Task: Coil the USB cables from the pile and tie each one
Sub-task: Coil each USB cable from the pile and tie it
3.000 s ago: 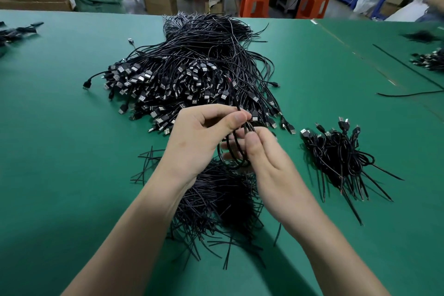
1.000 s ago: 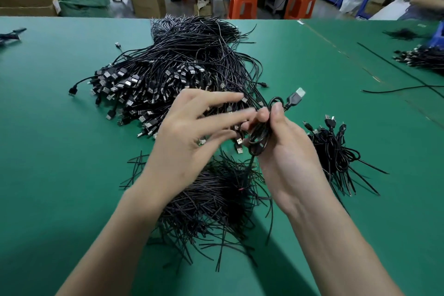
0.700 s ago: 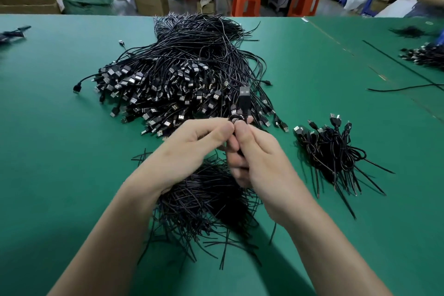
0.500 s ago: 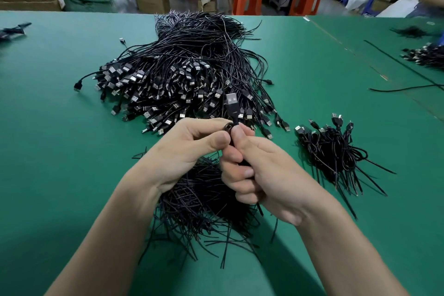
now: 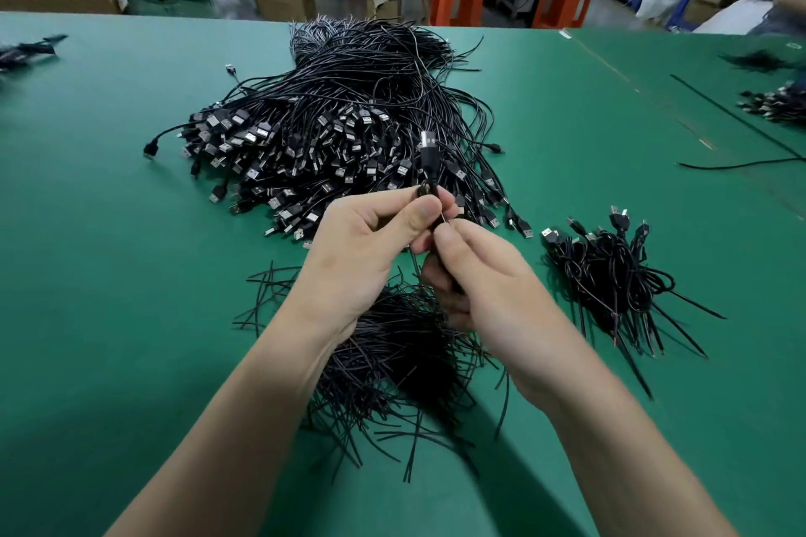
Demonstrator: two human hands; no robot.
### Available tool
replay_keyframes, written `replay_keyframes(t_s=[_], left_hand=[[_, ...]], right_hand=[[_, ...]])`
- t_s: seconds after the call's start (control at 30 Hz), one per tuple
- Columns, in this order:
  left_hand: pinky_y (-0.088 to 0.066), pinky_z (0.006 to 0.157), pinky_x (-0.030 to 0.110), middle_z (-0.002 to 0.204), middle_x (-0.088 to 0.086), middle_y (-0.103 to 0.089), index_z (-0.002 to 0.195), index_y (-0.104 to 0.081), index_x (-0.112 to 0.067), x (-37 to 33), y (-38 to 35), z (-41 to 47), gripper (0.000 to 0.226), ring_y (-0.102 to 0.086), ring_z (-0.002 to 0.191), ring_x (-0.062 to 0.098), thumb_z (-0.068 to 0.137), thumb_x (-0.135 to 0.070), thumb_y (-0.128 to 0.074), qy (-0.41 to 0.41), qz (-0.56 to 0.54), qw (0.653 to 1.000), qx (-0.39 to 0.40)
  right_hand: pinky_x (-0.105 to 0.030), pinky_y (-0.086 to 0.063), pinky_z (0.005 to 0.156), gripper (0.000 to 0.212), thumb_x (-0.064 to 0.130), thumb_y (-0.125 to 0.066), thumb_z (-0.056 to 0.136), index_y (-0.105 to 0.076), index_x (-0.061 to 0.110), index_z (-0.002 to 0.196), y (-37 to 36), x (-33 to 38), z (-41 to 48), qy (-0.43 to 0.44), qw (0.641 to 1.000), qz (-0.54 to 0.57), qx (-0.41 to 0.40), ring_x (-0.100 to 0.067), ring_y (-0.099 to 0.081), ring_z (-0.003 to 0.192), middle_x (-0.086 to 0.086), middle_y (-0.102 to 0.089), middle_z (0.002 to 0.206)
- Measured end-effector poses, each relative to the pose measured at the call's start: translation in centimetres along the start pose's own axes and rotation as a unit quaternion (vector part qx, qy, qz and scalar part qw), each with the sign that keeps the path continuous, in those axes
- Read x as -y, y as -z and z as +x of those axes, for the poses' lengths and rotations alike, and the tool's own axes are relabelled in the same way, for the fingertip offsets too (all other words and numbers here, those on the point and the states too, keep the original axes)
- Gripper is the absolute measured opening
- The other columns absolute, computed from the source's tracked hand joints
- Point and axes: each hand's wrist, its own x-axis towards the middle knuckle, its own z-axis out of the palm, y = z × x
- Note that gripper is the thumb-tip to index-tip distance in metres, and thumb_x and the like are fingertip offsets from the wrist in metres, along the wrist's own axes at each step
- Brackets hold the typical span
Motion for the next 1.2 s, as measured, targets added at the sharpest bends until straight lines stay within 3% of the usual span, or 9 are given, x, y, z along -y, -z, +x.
replay_keyframes(t_s=[0.1,0.17,0.23,0.33,0.53,0.67,0.77,0.9,1.2], left_hand=[[-0.054,0.077,0.017,0.094,-0.004,-0.081,0.102,-0.081,-0.019,0.0,-0.2,-0.1,0.014,-0.072,0.089,0.005,0.097,-0.021,-0.067,0.000,0.027,0.999,-0.021],[-0.058,0.080,0.026,0.098,-0.004,-0.081,0.101,-0.081,-0.022,0.1,-0.4,-0.2,0.013,-0.073,0.096,0.008,0.098,-0.019,-0.068,-0.005,0.058,0.998,-0.032],[-0.056,0.086,0.041,0.097,-0.003,-0.081,0.099,-0.082,-0.028,0.2,-0.7,-0.3,0.014,-0.071,0.094,0.013,0.096,-0.024,-0.069,-0.003,0.078,0.996,-0.041],[-0.055,0.090,0.046,0.096,-0.006,-0.081,0.095,-0.082,-0.032,0.1,-0.9,-0.3,0.013,-0.070,0.093,0.016,0.094,-0.027,-0.071,0.004,0.088,0.995,-0.048],[-0.056,0.081,0.018,0.095,-0.007,-0.081,0.094,-0.084,-0.036,0.4,-0.9,-0.5,0.011,-0.073,0.093,0.006,0.095,-0.034,-0.073,0.016,0.095,0.994,-0.049],[-0.047,0.079,0.006,0.088,-0.022,-0.077,0.093,-0.082,-0.038,0.2,0.1,-0.2,0.020,-0.069,0.088,-0.009,0.089,-0.051,-0.067,0.050,0.119,0.991,0.025],[-0.049,0.083,0.021,0.088,-0.024,-0.073,0.097,-0.081,-0.038,0.3,1.8,0.1,0.020,-0.065,0.089,-0.007,0.088,-0.054,-0.070,0.082,0.343,0.933,0.072],[-0.046,0.061,0.019,0.081,-0.022,-0.071,0.091,-0.080,-0.041,-0.3,2.8,-0.1,0.014,-0.063,0.077,-0.001,0.089,-0.053,-0.073,0.118,0.627,0.752,0.165],[-0.039,0.061,0.023,0.077,-0.020,-0.064,0.086,-0.078,-0.038,0.2,2.2,-0.3,0.010,-0.059,0.077,0.002,0.091,-0.046,-0.074,0.110,0.665,0.718,0.172]], right_hand=[[-0.020,-0.034,0.055,0.024,0.045,-0.038,0.107,-0.055,0.029,0.109,-0.6,-0.6,-0.2,0.072,0.959,-0.257,-0.093,-0.005,-0.047,0.058,0.018,-0.052,0.061],[-0.037,-0.033,0.058,0.030,0.052,-0.027,0.105,-0.047,0.030,0.105,-0.9,-0.7,-0.3,0.083,0.919,-0.363,-0.130,-0.017,-0.046,0.062,0.011,-0.046,0.063],[-0.041,-0.029,0.056,0.034,0.055,-0.017,0.102,-0.033,0.030,0.086,-1.1,-0.7,-0.5,0.092,0.882,-0.438,-0.152,-0.025,-0.046,0.063,0.011,-0.042,0.064],[-0.041,-0.026,0.051,0.033,0.054,-0.014,0.102,-0.020,0.032,0.078,-0.9,-0.6,-0.7,0.106,0.864,-0.472,-0.141,-0.023,-0.043,0.056,0.010,-0.040,0.062],[-0.041,-0.023,0.051,0.029,0.050,-0.014,0.103,-0.019,0.030,0.083,-0.3,-0.7,-0.6,0.106,0.842,-0.511,-0.134,-0.018,-0.035,0.050,0.010,-0.036,0.060],[-0.041,-0.026,0.054,0.031,0.050,-0.018,0.103,-0.024,0.030,0.081,0.3,-1.3,-0.6,0.096,0.871,-0.463,-0.133,-0.020,-0.042,0.056,0.008,-0.044,0.062],[-0.040,-0.029,0.053,0.038,0.051,-0.021,0.103,-0.031,0.025,0.077,0.9,-1.5,-0.7,0.081,0.900,-0.405,-0.139,-0.019,-0.044,0.056,0.006,-0.047,0.062],[-0.038,-0.031,0.053,0.042,0.049,-0.024,0.106,-0.035,0.020,0.077,1.1,-1.7,-0.8,0.062,0.916,-0.376,-0.128,-0.017,-0.038,0.054,0.005,-0.043,0.060],[-0.038,-0.034,0.053,0.045,0.051,-0.023,0.103,-0.045,0.017,0.081,1.1,-2.0,-1.1,0.057,0.920,-0.370,-0.118,-0.014,-0.038,0.051,0.005,-0.042,0.056]])
